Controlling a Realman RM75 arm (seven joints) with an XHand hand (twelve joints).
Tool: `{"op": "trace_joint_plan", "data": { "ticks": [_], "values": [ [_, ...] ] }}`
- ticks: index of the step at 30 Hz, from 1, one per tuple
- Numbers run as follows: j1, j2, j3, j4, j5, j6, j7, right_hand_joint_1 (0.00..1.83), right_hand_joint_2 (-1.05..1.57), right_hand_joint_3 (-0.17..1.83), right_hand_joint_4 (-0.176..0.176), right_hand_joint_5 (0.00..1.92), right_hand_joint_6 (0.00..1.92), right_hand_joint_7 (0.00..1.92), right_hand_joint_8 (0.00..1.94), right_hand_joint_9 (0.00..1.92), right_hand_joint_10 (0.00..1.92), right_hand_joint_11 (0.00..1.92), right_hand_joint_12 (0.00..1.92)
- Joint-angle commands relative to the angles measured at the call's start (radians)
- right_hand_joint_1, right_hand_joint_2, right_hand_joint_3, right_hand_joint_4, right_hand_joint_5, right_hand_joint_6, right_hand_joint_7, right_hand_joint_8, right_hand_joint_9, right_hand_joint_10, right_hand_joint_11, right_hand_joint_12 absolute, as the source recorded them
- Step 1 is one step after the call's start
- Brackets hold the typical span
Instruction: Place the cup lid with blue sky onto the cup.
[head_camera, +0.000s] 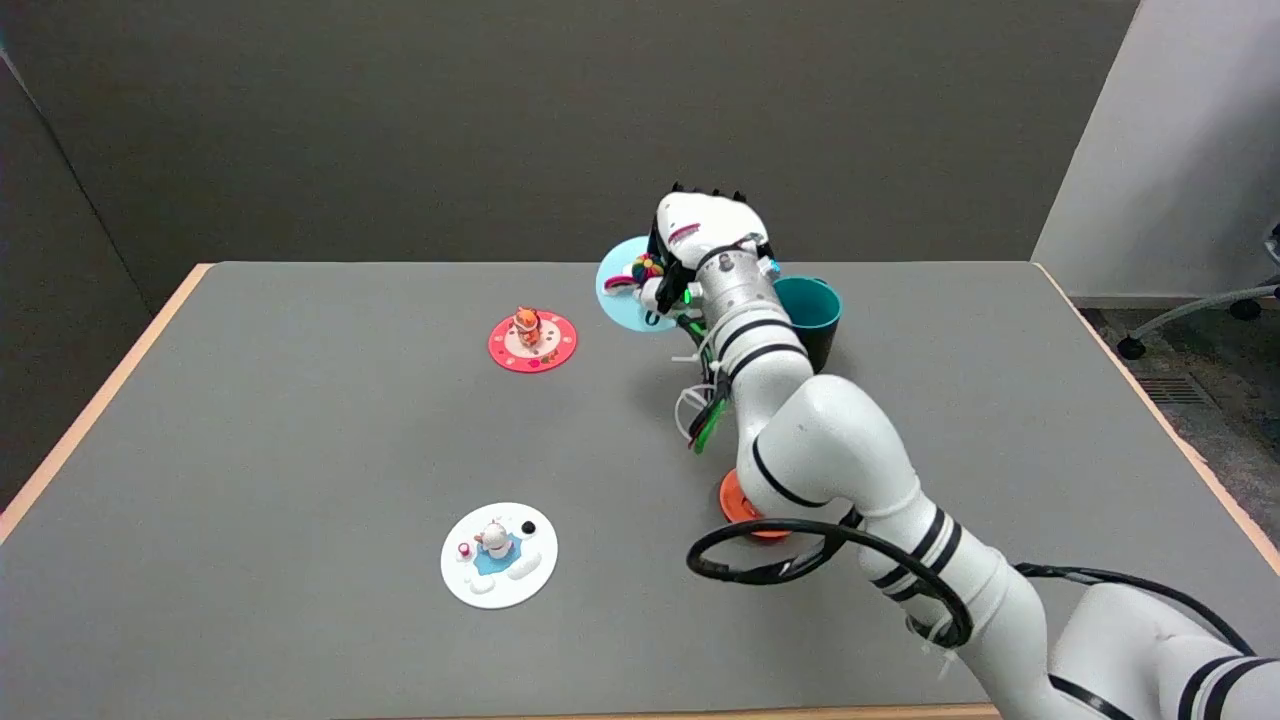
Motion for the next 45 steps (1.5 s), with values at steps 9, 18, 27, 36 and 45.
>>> {"op": "trace_joint_plan", "data": {
  "ticks": [9, 18, 27, 36, 45],
  "values": [
    [0.066, 0.091, 0.126, -0.041, 0.286, -0.018, -0.179, 1.25, 1.03, 0.17, -0.102, 0.89, 1.01, 1.11, 0.94, 0.79, 1.14, 0.55, 1.13],
    [0.086, 0.109, 0.233, 0.002, 0.314, -0.076, -0.179, 1.25, 1.02, 0.17, -0.097, 0.89, 1.03, 1.14, 0.86, 0.83, 1.11, 0.58, 1.14],
    [0.099, 0.215, 0.272, 0.063, 0.499, -0.067, -0.211, 1.25, 1.02, 0.16, -0.096, 0.89, 1.04, 1.15, 0.84, 0.83, 1.12, 0.58, 1.14],
    [0.129, 0.315, 0.255, 0.063, 0.616, -0.024, -0.253, 1.25, 1.02, 0.16, -0.101, 0.89, 1.04, 1.16, 0.83, 0.84, 1.11, 0.58, 1.15],
    [0.168, 0.378, 0.215, 0.049, 0.712, 0.043, -0.27, 1.25, 1.02, 0.16, -0.094, 0.89, 1.04, 1.14, 0.85, 0.81, 1.14, 0.55, 1.18]
  ]
}}
